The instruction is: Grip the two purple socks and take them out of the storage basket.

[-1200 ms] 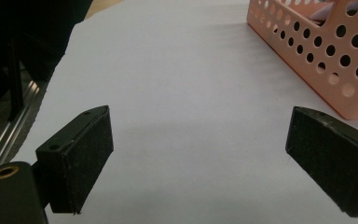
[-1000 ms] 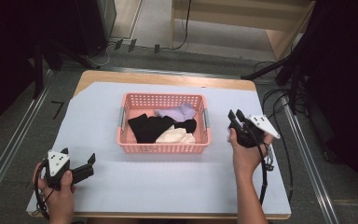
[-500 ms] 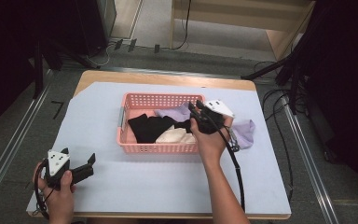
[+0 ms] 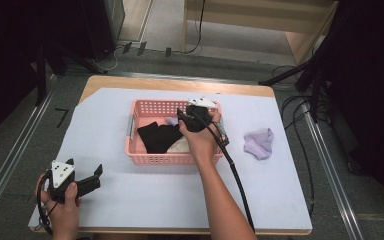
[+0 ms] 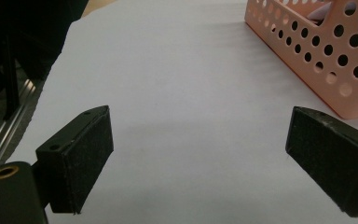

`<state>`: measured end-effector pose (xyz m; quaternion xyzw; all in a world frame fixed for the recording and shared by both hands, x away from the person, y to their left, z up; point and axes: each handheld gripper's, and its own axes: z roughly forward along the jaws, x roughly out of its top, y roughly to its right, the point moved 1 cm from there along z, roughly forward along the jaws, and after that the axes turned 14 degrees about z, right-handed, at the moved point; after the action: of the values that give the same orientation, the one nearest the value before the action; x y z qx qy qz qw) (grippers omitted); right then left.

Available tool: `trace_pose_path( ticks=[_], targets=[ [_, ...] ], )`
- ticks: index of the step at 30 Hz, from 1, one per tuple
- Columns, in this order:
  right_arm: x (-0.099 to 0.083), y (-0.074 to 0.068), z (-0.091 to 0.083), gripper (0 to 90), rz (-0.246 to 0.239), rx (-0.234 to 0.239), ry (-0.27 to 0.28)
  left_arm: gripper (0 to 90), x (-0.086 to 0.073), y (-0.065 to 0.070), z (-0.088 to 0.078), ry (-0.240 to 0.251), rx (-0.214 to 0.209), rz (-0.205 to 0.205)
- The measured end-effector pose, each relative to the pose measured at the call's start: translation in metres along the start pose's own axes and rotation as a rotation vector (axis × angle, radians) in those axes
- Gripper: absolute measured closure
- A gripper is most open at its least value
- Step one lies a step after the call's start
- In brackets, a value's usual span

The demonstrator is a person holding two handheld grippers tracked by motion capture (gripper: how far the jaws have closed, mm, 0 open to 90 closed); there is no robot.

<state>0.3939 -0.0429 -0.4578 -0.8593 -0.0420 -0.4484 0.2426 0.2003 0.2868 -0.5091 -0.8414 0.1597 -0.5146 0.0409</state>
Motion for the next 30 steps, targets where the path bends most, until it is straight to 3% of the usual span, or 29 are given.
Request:
trace_pose_path(
  ticks=[3,6,14,16,18,20,21,25,30],
  targets=[
    [-0.003,-0.002,0.011,63.9,-0.001,-0.025,-0.075,8.3,0.0,0.0,0.0,0.0,0.0,0.001],
    [-0.003,-0.001,0.02,62.4,0.019,-0.011,-0.145,8.3,0.0,0.0,0.0,0.001,0.001,0.002],
    [-0.01,-0.001,0.034,56.7,0.026,-0.026,-0.249,8.3,0.0,0.0,0.0,0.003,-0.001,0.003],
    [-0.011,0.0,0.037,57.4,0.027,-0.03,-0.266,8.3,0.0,0.0,0.0,0.001,-0.001,0.004],
    [-0.012,0.001,0.038,63.9,0.036,-0.027,-0.285,8.3,0.0,0.0,0.0,0.002,-0.002,0.004],
    [-0.011,0.001,0.037,73.8,0.037,-0.028,-0.294,8.3,0.0,0.0,0.0,0.002,-0.002,0.002],
    [-0.01,0.0,0.034,83.4,0.033,-0.034,-0.301,8.3,0.0,0.0,0.0,0.002,-0.003,0.002],
    [-0.007,-0.002,0.029,87.7,0.03,-0.031,-0.274,8.3,0.0,0.0,0.0,0.001,-0.003,0.003],
    [-0.002,-0.006,0.016,88.1,0.023,0.011,-0.188,8.3,0.0,0.0,0.001,-0.001,-0.005,0.001]
  ],
)
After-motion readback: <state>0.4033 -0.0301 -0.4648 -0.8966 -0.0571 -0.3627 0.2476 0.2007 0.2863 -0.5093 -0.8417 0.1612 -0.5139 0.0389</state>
